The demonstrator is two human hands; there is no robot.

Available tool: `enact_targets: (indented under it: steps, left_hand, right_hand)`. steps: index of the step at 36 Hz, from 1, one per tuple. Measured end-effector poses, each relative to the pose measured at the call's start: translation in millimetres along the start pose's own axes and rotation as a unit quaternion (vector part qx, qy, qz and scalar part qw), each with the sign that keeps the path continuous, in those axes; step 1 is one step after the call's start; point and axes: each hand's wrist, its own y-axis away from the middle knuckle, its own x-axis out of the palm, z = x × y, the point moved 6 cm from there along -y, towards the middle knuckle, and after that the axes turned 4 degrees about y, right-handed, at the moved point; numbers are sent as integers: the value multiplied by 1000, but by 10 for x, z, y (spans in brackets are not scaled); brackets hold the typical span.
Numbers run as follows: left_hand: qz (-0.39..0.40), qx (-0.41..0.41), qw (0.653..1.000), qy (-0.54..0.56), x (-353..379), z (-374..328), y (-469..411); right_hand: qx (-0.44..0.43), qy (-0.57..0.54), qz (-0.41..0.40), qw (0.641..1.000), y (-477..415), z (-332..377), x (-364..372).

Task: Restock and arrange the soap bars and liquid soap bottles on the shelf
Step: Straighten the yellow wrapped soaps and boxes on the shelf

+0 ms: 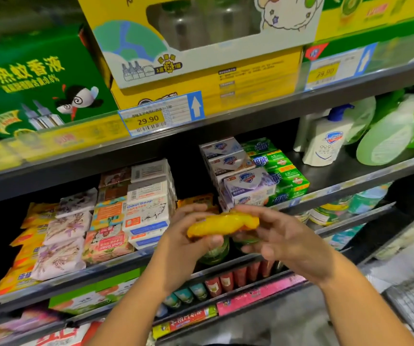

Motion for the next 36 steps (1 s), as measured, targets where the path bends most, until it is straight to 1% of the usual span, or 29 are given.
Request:
enact_targets:
  steps: [2, 4, 5, 6, 9, 10, 13, 16, 18, 20, 22, 24, 26, 28, 30, 32, 33, 36]
  left_hand:
    - [-25, -36, 996, 73, -23, 16, 1]
    - [-38, -57, 992, 104, -24, 13, 14]
    - [-41, -65, 991, 113, -18, 2, 21]
    - [-45, -71, 989, 123, -16, -10, 29]
    - [-57, -79, 984, 150, -32, -11, 48]
    - [-59, -77, 983, 156, -44, -7, 52]
    - [-54, -68, 984, 153, -71, 3, 60]
    - [-11, -63, 988, 141, -60, -7, 91]
    - [26, -62, 992, 107, -52, -3, 113]
    - [41, -54, 996, 62, -74, 19, 108]
    - [30, -56, 997, 47, -112, 56, 81]
    - [4, -53, 998, 39, -160, 66, 48]
    - [-17, -49, 998, 32, -196, 63, 21]
    - [-24, -49, 998, 44, -195, 42, 3]
    - [-32, -38, 998, 44, -194, 32, -7]
    - [-38, -30, 999, 7, -202, 35, -10]
    - [-36, -38, 999, -2, -205, 41, -7]
    - [-51, -54, 997, 37, -221, 48, 25]
  right_hand:
    - [-5, 40, -30, 999, -36, 20, -7]
    - [-26, 102, -104, 989, -89, 78, -13]
    - [-31, 117, -128, 984, -109, 85, -4]
    - [-34, 116, -140, 983, -127, 70, 5]
    - [-33, 33, -145, 988, -171, 32, 73]
    - [-32, 21, -151, 988, -183, 34, 91]
    - [-14, 33, -210, 977, -207, 41, 87]
    - [-8, 51, -238, 970, -203, 55, 76]
    - [-7, 49, -238, 970, -187, 60, 73]
    - [-6, 22, -225, 974, -183, 59, 72]
    - [-7, -51, -196, 979, -185, 59, 64]
    - [-11, -132, -149, 980, -176, 79, 76]
    - [-20, -154, -103, 982, -148, 113, 90]
    - [-34, -109, -84, 990, -131, 158, 98]
    - [-46, -52, -87, 994, -141, 195, 108]
    - [-51, 15, -120, 991, -155, 224, 102]
    - [-53, 51, -144, 987, -163, 233, 88]
    - [-60, 102, -182, 976, -196, 247, 97]
